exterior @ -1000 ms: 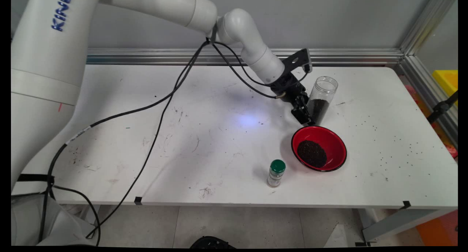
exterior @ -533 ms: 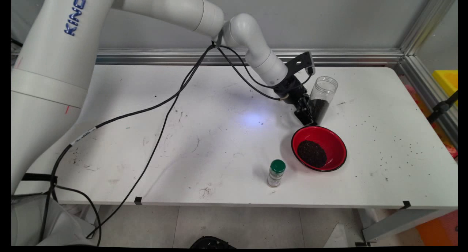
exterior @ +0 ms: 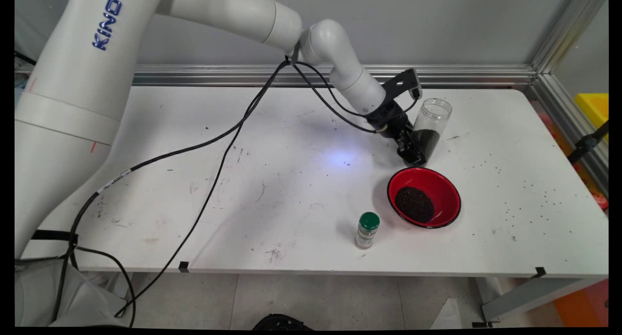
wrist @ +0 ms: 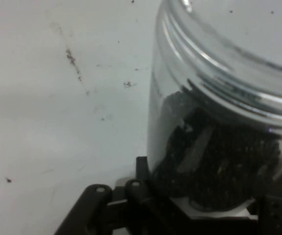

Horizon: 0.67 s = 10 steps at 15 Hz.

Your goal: Pour the black seasoning powder in the red bowl

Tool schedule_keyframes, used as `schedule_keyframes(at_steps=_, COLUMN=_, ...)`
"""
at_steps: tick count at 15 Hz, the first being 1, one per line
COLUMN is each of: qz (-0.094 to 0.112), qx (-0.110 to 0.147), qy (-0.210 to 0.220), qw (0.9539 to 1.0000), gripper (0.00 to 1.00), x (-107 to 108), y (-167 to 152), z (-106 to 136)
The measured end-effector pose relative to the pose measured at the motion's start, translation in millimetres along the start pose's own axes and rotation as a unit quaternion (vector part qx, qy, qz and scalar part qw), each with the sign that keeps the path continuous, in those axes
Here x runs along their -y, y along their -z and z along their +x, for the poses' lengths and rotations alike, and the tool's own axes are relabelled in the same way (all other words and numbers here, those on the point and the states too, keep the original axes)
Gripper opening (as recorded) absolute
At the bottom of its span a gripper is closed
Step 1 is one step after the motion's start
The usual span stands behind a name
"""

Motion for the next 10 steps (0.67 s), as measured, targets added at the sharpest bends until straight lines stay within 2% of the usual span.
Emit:
schedule_keyframes(at_steps=6, qz=0.0, qx=-0.002, qy=-0.001, qw=1.0, gripper=0.0, x=-1.9, y=6.0, z=0.3)
schedule_keyframes(at_steps=10, qz=0.002, qx=-0.016, qy=-0.018, qw=0.9997, gripper=0.0, x=-8.1, y=26.0, z=11.1)
